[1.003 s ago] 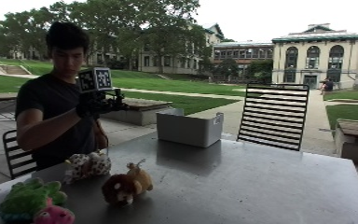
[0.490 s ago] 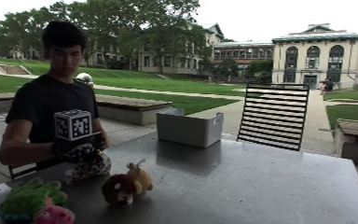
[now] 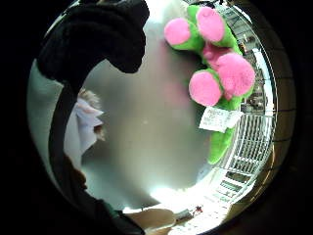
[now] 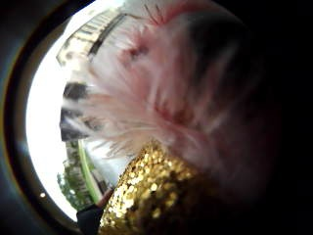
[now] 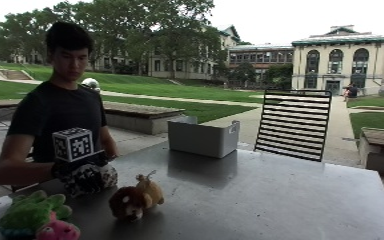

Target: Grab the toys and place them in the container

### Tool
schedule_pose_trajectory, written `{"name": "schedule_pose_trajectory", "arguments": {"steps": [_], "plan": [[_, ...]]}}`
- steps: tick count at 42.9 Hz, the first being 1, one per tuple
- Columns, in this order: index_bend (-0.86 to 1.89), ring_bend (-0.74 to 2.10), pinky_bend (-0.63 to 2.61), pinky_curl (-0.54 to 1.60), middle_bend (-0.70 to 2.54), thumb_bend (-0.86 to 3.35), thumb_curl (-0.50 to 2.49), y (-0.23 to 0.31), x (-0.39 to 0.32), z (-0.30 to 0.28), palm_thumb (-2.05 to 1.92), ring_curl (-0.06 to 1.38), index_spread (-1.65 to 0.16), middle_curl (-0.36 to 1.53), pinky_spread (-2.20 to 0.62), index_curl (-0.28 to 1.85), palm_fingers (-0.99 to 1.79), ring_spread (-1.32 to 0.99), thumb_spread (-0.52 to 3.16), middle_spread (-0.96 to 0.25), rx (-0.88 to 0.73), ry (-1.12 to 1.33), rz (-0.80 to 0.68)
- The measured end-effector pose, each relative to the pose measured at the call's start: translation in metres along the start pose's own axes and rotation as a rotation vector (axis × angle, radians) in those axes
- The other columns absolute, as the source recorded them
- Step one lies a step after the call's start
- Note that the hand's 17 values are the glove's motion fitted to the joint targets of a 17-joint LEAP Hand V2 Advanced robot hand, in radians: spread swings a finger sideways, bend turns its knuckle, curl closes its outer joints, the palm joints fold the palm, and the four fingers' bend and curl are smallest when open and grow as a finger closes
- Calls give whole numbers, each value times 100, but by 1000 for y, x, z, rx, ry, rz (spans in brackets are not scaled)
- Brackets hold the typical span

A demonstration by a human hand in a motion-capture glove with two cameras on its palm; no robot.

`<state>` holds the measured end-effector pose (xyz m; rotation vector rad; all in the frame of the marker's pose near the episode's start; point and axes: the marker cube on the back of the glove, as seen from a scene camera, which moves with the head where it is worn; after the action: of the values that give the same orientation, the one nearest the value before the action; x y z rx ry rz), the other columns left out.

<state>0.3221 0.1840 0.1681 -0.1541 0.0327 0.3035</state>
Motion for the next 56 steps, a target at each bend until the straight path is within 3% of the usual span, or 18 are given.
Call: {"name": "schedule_pose_trajectory", "arguments": {"steps": [9, 17, 26, 33, 47, 56], "plan": [[117, 35, 30, 31, 20, 29, 32, 0, -7, -7, 59, 24, -3, 37, -10, 70, 105, -29, 117, -7, -43, 8, 16], [111, 57, 36, 34, 26, 41, 43, -4, -9, -21, 84, 31, 0, 41, -21, 70, 121, -34, 109, -12, -81, 6, -5], [76, 85, 64, 40, 50, 51, 54, -32, -25, -52, 100, 39, -4, 49, -44, 70, 129, -40, 94, -18, -55, 105, -18], [44, 103, 67, 41, 75, 36, 56, -60, -58, -101, 82, 45, -9, 56, -47, 71, 119, -40, 80, -26, 12, 178, -39], [15, 112, 82, 42, 67, 23, 64, -114, -172, -237, 68, 48, -18, 57, -45, 84, 102, -43, 73, -38, 144, 68, -107], [12, 114, 87, 42, 65, 20, 70, -107, -319, -284, 67, 48, -23, 59, -44, 94, 98, -43, 73, -43, 144, -37, -205]]}}
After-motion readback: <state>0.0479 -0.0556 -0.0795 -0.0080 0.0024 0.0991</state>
